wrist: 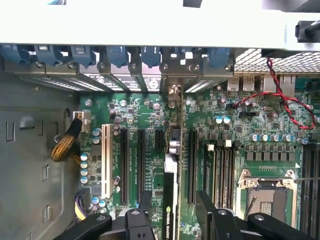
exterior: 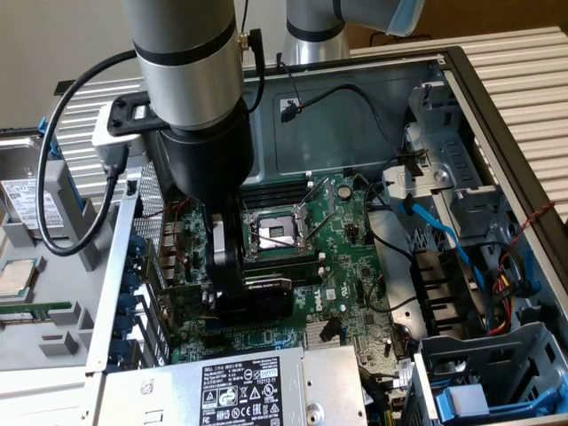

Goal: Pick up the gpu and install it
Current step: 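Insert the gpu into the slot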

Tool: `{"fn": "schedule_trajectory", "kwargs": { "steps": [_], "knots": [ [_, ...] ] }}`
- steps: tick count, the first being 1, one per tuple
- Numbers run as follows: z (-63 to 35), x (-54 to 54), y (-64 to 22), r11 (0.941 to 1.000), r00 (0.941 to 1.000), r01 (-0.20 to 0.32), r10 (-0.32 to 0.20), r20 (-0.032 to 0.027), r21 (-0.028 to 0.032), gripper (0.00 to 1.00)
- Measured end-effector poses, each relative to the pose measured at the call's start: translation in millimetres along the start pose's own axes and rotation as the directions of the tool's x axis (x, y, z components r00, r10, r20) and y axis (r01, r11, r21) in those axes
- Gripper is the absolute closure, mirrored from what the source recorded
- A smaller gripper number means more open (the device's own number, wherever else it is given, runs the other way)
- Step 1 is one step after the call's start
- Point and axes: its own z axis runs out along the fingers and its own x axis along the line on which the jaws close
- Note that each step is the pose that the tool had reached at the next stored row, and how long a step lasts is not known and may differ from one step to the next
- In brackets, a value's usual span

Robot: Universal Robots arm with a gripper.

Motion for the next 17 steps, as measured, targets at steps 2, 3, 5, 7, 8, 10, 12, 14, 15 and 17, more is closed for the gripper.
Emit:
{"fn": "schedule_trajectory", "kwargs": {
  "steps": [2, 3, 5, 7, 8, 10, 12, 14, 15, 17],
  "knots": [
    [-0.8, 0.0, 0.0, 1.0, 1.0, 0.0, 0.0, 0.0001, 0.0, 0.52],
    [-0.8, 0.0, 0.0, 1.0, 1.0, 0.0, 0.0, 0.0001, 0.0, 0.52],
    [-0.8, 0.0, 0.0, 1.0, 1.0, 0.0, 0.0, 0.0, 0.0, 0.52],
    [-0.8, 0.0, 0.0, 1.0, 1.0, 0.0, 0.0, 0.0, -0.0001, 0.52],
    [-0.9, 0.0, 0.0, 1.0, 1.0, 0.0, 0.0, 0.0, 0.0, 0.52],
    [-1.3, 0.0, 0.0, 1.0, 1.0, 0.0, 0.0, 0.0, 0.0, 0.52],
    [-1.2, 0.0, -0.1, 1.0, 1.0, 0.0, 0.0, 0.0001, 0.0001, 0.52],
    [-1.5, 0.0, 0.0, 1.0, 1.0, 0.0, 0.0, 0.0, -0.0001, 0.52],
    [-2.3, 0.0, 0.0, 1.0, 1.0, 0.0, 0.0, -0.0005, -0.0004, 0.52],
    [-2.6, 0.0, -0.1, 1.0, 1.0, 0.0, 0.0, -0.0001, -0.0001, 0.52]
  ]
}}
